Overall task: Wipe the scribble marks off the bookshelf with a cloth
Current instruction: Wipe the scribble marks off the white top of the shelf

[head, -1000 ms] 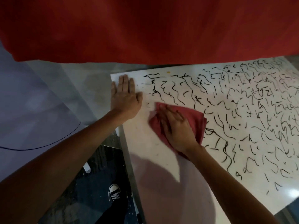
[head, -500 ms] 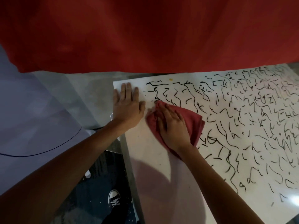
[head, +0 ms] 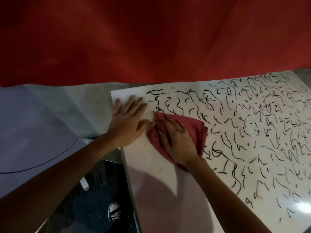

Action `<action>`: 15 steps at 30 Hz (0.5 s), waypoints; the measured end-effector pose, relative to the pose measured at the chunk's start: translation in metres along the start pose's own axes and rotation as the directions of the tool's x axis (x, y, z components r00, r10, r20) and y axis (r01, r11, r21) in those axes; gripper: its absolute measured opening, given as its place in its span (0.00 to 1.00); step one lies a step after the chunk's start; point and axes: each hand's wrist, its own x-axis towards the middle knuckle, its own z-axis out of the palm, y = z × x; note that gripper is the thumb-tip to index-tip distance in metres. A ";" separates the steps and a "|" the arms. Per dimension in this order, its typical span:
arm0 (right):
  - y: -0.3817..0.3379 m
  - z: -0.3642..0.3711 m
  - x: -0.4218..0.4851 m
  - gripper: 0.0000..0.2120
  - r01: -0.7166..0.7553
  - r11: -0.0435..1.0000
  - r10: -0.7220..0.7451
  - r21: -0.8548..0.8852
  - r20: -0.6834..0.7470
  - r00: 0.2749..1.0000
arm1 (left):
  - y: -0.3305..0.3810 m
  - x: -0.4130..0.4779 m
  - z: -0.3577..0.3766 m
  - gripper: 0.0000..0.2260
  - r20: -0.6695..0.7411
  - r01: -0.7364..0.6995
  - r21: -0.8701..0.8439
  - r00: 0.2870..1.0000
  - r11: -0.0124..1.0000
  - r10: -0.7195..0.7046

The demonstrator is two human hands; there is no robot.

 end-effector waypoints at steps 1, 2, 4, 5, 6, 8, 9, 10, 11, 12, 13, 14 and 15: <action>-0.001 0.000 0.002 0.23 -0.027 1.000 0.027 0.000 -0.006 1.000 | 0.000 0.000 0.000 0.34 -0.010 -0.003 -0.012 1.000 1.000 0.003; -0.004 0.002 -0.004 0.22 -0.038 0.999 0.038 -0.013 -0.023 0.999 | 0.000 0.000 0.001 0.33 -0.029 -0.001 -0.025 1.000 1.000 0.001; -0.013 0.002 -0.033 0.20 -0.004 1.000 0.003 -0.028 -0.051 0.999 | 0.001 -0.001 0.000 0.29 -0.080 -0.002 -0.029 0.997 1.000 0.000; -0.017 0.002 -0.052 0.17 0.021 1.000 -0.022 -0.021 -0.049 0.999 | 0.001 -0.001 0.000 0.26 -0.121 -0.001 -0.020 0.993 1.000 -0.001; -0.021 0.001 -0.070 0.16 0.044 0.999 -0.045 -0.013 -0.047 0.998 | 0.001 0.000 0.001 0.25 -0.154 0.009 -0.015 0.988 1.000 -0.011; -0.022 0.000 -0.086 0.15 0.066 0.998 -0.066 -0.010 -0.068 0.996 | 0.003 0.002 0.003 0.23 -0.182 0.041 -0.012 0.982 0.999 -0.043; -0.020 -0.001 -0.082 0.15 0.061 0.998 -0.061 -0.002 -0.072 0.996 | 0.004 0.003 0.003 0.23 -0.192 0.053 -0.011 0.980 0.999 -0.055; -0.018 -0.002 -0.072 0.15 0.054 0.999 -0.054 -0.005 -0.060 0.997 | 0.005 0.003 0.004 0.23 -0.199 0.061 -0.010 0.978 0.998 -0.062; -0.017 -0.001 -0.056 0.17 0.051 0.998 -0.052 -0.024 -0.044 0.998 | 0.005 0.004 0.005 0.23 -0.200 0.066 -0.010 0.978 0.998 -0.067; -0.016 0.001 -0.038 0.19 0.039 0.998 -0.040 -0.042 -0.039 0.998 | 0.005 0.003 0.005 0.23 -0.196 0.070 -0.008 0.978 0.998 -0.070; -0.015 0.003 -0.019 0.21 0.007 0.999 -0.008 -0.032 -0.037 0.999 | 0.005 0.003 0.006 0.23 -0.191 0.072 -0.006 0.979 0.997 -0.072; -0.012 0.005 -0.002 0.22 -0.027 1.000 0.027 -0.014 -0.033 0.999 | 0.005 0.002 0.007 0.23 -0.192 0.073 -0.001 0.979 0.997 -0.072; -0.010 0.007 0.009 0.23 -0.051 0.999 0.051 0.005 -0.025 0.998 | 0.006 0.001 0.007 0.23 -0.199 0.073 0.006 0.977 0.997 -0.070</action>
